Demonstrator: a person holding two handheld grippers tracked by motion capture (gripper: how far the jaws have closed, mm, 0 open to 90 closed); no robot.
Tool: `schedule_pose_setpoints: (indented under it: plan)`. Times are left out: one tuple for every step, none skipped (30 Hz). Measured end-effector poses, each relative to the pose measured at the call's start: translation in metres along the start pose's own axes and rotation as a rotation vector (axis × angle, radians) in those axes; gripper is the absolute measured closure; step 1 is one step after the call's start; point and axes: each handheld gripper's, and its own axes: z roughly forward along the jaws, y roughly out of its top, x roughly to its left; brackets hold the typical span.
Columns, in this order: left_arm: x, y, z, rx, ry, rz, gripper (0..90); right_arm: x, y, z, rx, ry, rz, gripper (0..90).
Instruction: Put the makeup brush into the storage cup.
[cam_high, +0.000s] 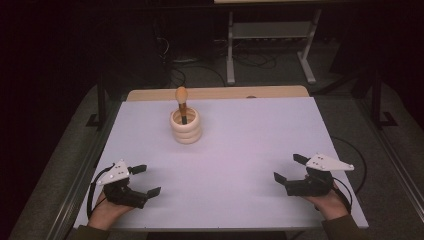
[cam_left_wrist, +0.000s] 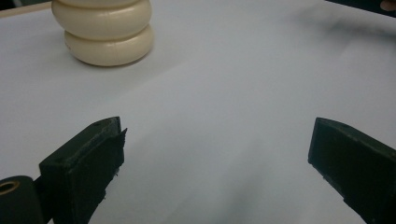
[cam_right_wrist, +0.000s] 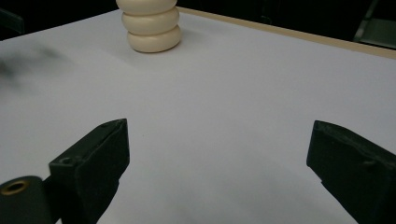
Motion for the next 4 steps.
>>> schedule_pose_setpoints:
  plan:
    - [0.0000, 0.0000, 0.0003, 0.001, 0.000, 0.002, 3.3, -0.0001, -0.0001, -0.0002, 0.000, 0.000, -0.002, 4.9]
    - [-0.0002, -0.0001, 0.0008, 0.002, 0.000, 0.003, 3.3, -0.0002, -0.0001, -0.0002, 0.000, 0.000, -0.002, 5.0]
    - [-0.0002, -0.0002, 0.0011, 0.004, -0.001, 0.005, 3.4, -0.0002, -0.0001, -0.0003, 0.000, 0.000, -0.001, 4.9]
    - [-0.0002, -0.0002, 0.0013, 0.006, -0.002, 0.008, 3.3, -0.0003, -0.0002, -0.0002, 0.000, 0.000, -0.001, 4.9]
